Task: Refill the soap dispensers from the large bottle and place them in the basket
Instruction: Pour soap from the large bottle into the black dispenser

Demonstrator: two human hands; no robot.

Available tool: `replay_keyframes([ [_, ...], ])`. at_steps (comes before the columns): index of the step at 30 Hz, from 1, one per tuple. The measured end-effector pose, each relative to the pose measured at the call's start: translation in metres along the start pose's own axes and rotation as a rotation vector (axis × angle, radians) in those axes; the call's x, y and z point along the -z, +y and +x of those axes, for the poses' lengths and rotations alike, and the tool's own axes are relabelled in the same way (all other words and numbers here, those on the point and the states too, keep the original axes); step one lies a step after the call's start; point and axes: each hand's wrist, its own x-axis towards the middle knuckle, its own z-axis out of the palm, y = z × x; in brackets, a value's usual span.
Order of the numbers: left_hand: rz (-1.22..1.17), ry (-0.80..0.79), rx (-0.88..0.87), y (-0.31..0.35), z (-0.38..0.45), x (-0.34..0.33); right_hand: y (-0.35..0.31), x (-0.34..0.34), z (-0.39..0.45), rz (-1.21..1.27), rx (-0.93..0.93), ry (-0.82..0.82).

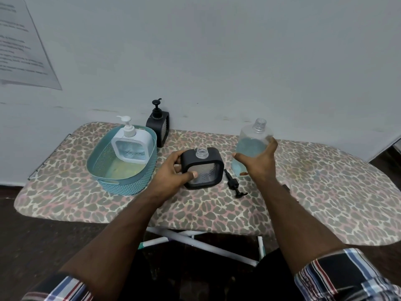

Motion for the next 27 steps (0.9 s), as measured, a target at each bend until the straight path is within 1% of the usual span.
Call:
replay_keyframes([
  [4,0.011,0.014,-0.012,0.006,0.004,0.001,-0.002,-0.002,0.002,-0.021,0.011,0.003],
  [8,-0.008,0.018,-0.014,0.009,0.007,0.004,-0.009,0.000,0.002,-0.089,0.094,0.015],
  [12,-0.023,0.012,-0.037,0.018,0.009,0.006,-0.027,0.008,0.001,-0.143,0.211,0.023],
  [17,-0.021,0.013,-0.065,0.031,0.007,0.007,-0.048,0.023,-0.003,-0.277,0.401,-0.035],
  [21,-0.027,0.006,-0.090,0.037,0.006,0.006,-0.067,0.033,-0.009,-0.407,0.487,-0.072],
  [27,-0.035,0.003,-0.113,0.044,0.002,0.006,-0.082,0.043,-0.014,-0.603,0.651,-0.045],
])
